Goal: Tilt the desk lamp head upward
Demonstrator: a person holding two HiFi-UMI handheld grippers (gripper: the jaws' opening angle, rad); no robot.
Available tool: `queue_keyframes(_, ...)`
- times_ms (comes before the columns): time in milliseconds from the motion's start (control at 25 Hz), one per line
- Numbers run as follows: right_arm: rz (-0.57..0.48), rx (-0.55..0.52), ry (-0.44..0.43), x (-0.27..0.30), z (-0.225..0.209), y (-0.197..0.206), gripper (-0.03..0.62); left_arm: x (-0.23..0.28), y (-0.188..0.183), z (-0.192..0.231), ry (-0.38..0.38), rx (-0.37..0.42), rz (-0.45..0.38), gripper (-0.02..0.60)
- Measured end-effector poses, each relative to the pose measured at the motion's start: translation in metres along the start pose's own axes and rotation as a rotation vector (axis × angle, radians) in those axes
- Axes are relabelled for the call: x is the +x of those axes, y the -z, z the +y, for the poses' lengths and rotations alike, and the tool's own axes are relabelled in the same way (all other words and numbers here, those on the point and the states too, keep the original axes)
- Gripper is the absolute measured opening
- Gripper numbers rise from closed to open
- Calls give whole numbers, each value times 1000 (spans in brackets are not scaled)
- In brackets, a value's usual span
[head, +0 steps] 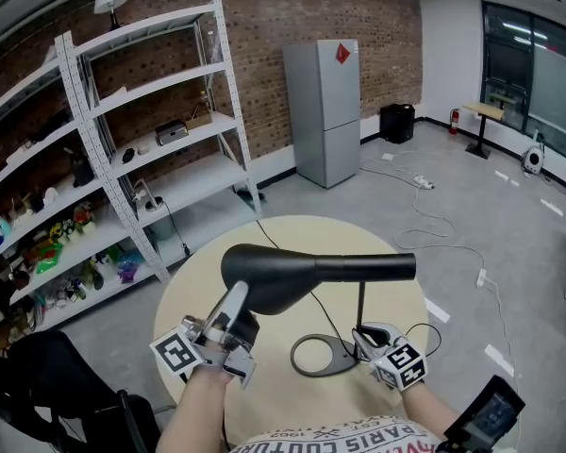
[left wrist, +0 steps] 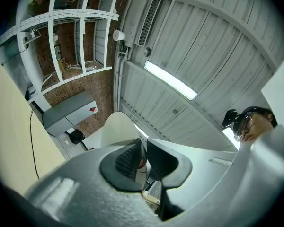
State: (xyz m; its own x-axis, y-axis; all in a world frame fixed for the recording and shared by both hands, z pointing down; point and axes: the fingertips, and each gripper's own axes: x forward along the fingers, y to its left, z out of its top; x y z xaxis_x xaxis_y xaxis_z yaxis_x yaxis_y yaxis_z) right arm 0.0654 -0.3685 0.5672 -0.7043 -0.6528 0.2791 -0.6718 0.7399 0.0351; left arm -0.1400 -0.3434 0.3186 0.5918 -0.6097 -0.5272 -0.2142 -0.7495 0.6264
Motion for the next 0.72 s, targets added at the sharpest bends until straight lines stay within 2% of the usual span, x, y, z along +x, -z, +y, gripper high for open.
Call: queue_keyframes(720, 5, -4, 13, 1, -2, 4, 41, 15, -10, -14, -3, 51, 29, 29)
